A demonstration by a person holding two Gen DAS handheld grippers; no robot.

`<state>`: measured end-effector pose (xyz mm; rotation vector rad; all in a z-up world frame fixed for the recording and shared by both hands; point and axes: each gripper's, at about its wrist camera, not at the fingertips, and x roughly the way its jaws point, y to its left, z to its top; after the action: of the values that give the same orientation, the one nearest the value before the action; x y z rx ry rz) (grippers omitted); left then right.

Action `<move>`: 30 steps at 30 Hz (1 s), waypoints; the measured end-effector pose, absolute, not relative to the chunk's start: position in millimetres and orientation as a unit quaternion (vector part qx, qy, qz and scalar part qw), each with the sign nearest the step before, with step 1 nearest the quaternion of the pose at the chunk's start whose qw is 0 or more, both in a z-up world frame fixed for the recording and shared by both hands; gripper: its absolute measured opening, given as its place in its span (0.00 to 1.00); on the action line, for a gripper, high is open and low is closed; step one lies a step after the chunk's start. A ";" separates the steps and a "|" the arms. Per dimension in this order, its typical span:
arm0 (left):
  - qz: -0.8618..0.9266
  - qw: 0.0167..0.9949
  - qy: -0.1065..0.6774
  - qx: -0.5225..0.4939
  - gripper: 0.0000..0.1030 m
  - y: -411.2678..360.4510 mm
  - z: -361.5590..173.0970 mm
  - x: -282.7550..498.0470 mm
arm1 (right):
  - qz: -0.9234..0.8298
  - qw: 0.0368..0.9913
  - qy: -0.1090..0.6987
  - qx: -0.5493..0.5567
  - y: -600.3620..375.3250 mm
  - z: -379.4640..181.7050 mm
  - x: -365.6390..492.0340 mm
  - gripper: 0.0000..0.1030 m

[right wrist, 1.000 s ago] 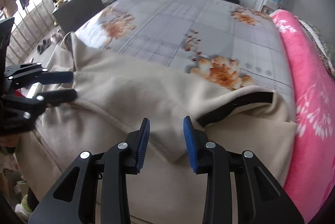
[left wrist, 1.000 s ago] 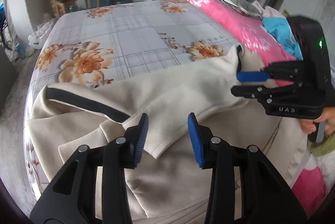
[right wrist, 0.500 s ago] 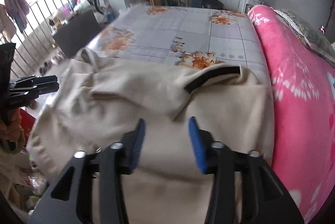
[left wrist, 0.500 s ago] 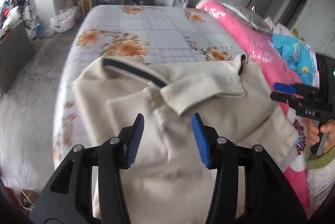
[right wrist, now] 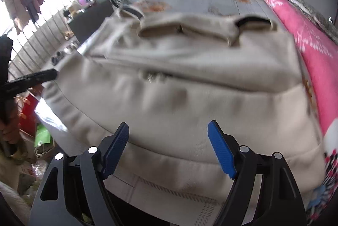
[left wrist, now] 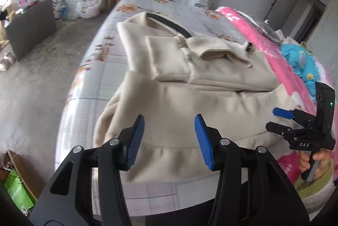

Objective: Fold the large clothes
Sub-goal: 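Open both tools and move them to the jacket's side edge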

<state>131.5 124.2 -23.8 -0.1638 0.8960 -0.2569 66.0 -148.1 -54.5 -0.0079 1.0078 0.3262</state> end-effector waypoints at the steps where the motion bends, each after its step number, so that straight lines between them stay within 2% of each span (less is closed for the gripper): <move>1: -0.118 0.892 0.428 -0.077 0.46 126.1 -24.3 130.5 | 0.156 0.864 0.478 0.013 -152.0 -57.4 65.7 0.74; 6: -0.102 0.900 0.412 -0.101 0.46 145.7 -25.1 134.0 | 0.157 0.865 0.476 0.034 -156.0 -57.6 65.2 0.75; 17: -0.097 0.880 0.447 -0.126 0.44 162.1 -56.8 167.3 | 0.145 0.866 0.477 0.022 -149.8 -57.2 65.6 0.76; 22: -0.121 0.881 0.440 -0.126 0.43 160.1 -51.5 165.0 | 0.144 0.866 0.479 0.021 -150.1 -57.0 65.8 0.76; 26: -0.189 0.885 0.403 -0.139 0.43 157.8 -37.9 151.8 | 0.141 0.866 0.479 0.019 -149.7 -56.9 65.5 0.76; 30: -0.168 0.883 0.419 -0.127 0.43 153.3 -45.8 160.8 | 0.141 0.865 0.481 0.017 -149.7 -56.9 65.8 0.76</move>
<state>160.8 153.3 -45.8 -0.2648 0.8730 -0.3507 65.8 -149.7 -56.9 0.0346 1.0068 0.2945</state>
